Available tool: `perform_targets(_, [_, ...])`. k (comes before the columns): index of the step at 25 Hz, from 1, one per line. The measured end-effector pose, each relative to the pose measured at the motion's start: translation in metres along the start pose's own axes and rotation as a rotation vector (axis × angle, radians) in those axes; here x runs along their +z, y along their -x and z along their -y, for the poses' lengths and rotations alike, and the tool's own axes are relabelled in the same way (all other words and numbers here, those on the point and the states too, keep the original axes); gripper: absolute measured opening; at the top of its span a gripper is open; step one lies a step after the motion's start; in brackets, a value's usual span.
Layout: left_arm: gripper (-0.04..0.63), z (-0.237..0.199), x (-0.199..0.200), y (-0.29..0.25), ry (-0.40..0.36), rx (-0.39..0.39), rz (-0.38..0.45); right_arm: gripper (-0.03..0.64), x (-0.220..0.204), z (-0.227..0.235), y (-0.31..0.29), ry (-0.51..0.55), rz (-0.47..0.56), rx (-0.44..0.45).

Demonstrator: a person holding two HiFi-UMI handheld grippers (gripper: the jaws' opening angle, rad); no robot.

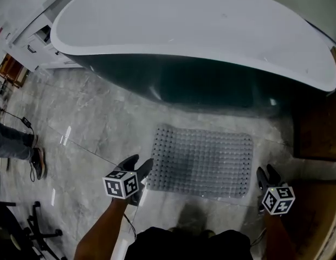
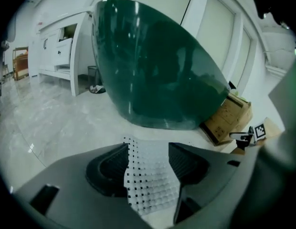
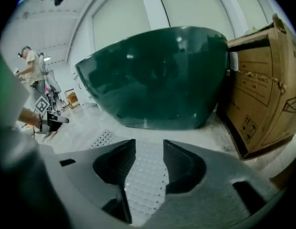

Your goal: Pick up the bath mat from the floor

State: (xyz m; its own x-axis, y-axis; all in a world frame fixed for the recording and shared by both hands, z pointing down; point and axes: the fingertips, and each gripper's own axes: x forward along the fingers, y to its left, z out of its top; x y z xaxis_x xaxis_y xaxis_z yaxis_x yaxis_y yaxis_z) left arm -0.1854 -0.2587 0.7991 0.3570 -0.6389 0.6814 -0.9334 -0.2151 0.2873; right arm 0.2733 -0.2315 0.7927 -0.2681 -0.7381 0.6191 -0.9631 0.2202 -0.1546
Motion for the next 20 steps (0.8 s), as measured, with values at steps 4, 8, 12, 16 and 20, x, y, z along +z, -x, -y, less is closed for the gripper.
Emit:
perform_targets(4, [0.247,-0.027,-0.040,-0.048,0.016,0.010,-0.063,0.207,-0.043,0.019,-0.044,-0.008,-0.042,-0.006])
perform_targets(8, [0.261,-0.054,-0.072,-0.086,0.022,0.039,-0.121,0.237,-0.079,0.035,-0.083,-0.015,-0.076,-0.015])
perform_targets(12, [0.273,-0.074,-0.109,-0.117,0.081,0.035,-0.183,0.270,-0.114,0.054,-0.116,-0.042,-0.125,-0.030])
perform_targets(16, [0.276,-0.091,-0.135,-0.142,0.076,0.038,-0.217,0.293,-0.148,0.070,-0.143,-0.077,-0.170,-0.041])
perform_targets(20, [0.279,-0.105,-0.156,-0.161,0.083,0.031,-0.240,0.316,-0.176,0.075,-0.165,-0.124,-0.210,-0.032])
